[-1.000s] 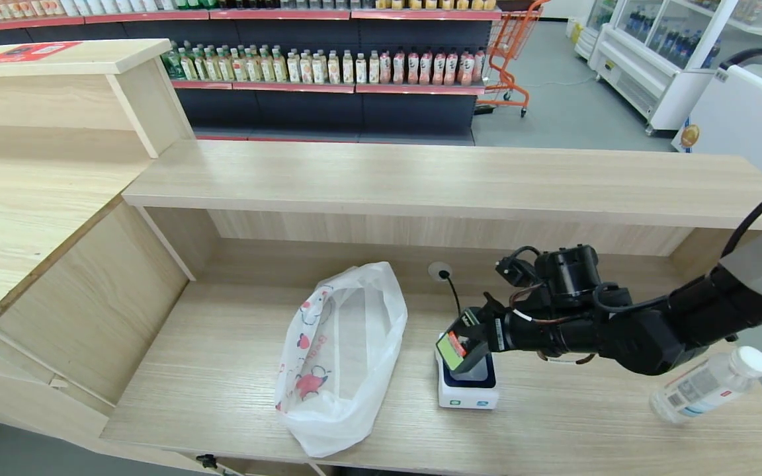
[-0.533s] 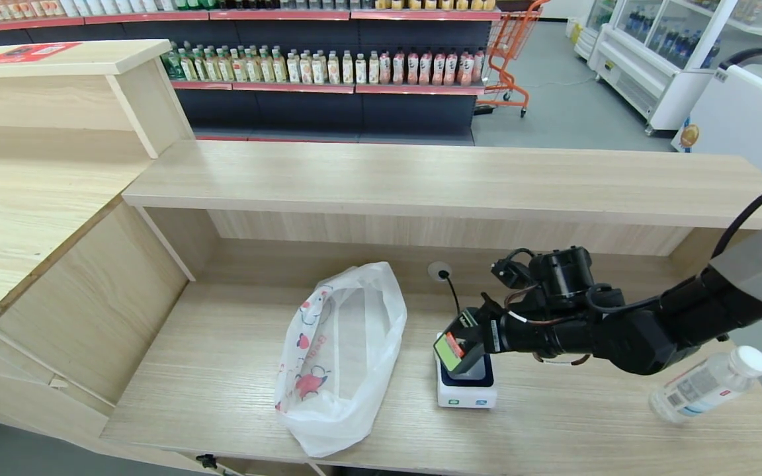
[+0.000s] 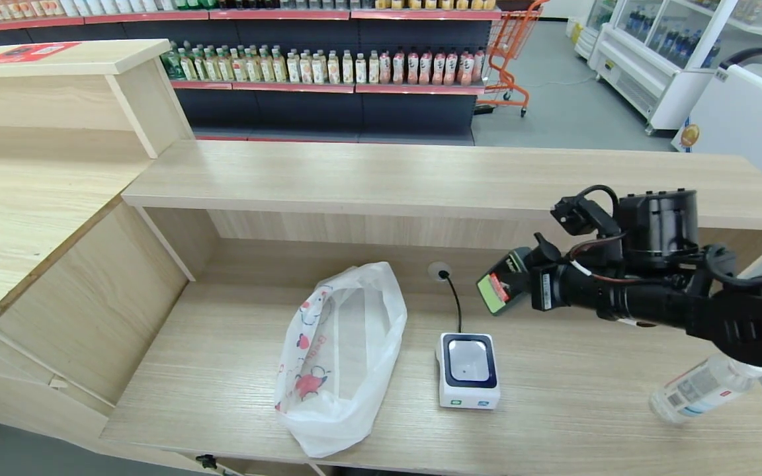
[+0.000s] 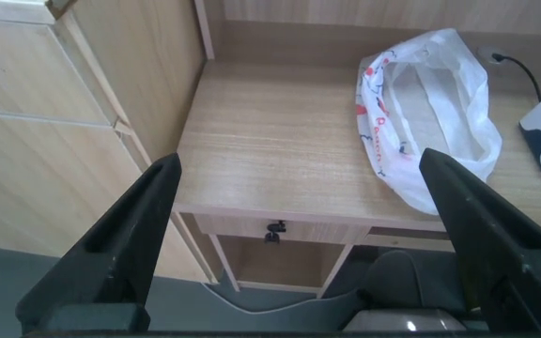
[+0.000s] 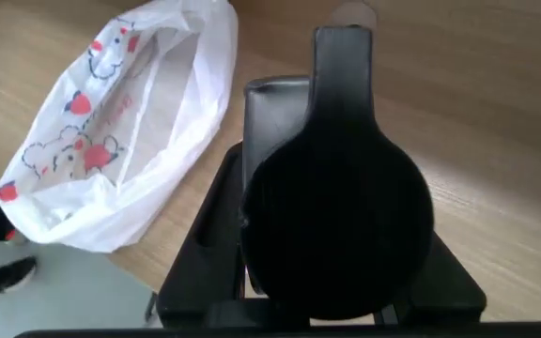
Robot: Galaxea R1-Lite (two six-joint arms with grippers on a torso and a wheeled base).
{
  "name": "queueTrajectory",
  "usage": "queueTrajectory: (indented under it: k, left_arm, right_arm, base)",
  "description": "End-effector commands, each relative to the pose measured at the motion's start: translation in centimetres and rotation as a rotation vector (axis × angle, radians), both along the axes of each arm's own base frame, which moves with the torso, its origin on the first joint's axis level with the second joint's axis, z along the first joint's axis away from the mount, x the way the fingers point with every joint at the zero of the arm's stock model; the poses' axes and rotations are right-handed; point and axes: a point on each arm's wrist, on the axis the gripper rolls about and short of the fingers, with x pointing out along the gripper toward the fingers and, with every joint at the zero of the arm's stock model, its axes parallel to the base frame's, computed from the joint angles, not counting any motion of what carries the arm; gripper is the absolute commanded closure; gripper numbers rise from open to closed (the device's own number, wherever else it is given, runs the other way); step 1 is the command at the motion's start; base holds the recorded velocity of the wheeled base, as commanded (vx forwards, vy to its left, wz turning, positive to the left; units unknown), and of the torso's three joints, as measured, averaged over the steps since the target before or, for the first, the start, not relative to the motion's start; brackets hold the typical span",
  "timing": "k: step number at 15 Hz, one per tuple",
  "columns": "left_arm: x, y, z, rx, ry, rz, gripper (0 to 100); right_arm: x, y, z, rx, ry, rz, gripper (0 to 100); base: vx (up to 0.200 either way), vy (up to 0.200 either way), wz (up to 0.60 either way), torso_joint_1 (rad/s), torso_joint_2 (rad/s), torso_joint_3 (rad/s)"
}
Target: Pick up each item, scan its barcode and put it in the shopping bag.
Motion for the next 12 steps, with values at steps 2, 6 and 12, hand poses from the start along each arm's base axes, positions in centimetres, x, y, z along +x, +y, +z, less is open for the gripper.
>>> queueTrajectory:
  k: [2, 6, 12]
  left_arm:
    - [0.0, 0.0, 0.0, -0.001, -0.004, 0.000, 0]
    - [0.0, 0.0, 0.0, 0.001, -0.004, 0.000, 0]
    - [0.0, 0.0, 0.0, 0.001, -0.004, 0.000, 0]
  right_arm:
    - [-4.0, -1.2, 0.9, -0.006, -0.025, 0.014, 100]
    - [-5.7, -1.0, 0.8, 0.058, 0.015, 0.112, 100]
    - [-5.8, -1.0, 0.1, 0.082, 0.060, 0.109, 100]
  base:
    - [0.000, 0.000, 0.00, 0.000, 0.00, 0.000]
    - [-0.150, 0.000, 0.00, 0.005, 0.00, 0.002]
    - [0.000, 0.100, 0.00, 0.003, 0.00, 0.000]
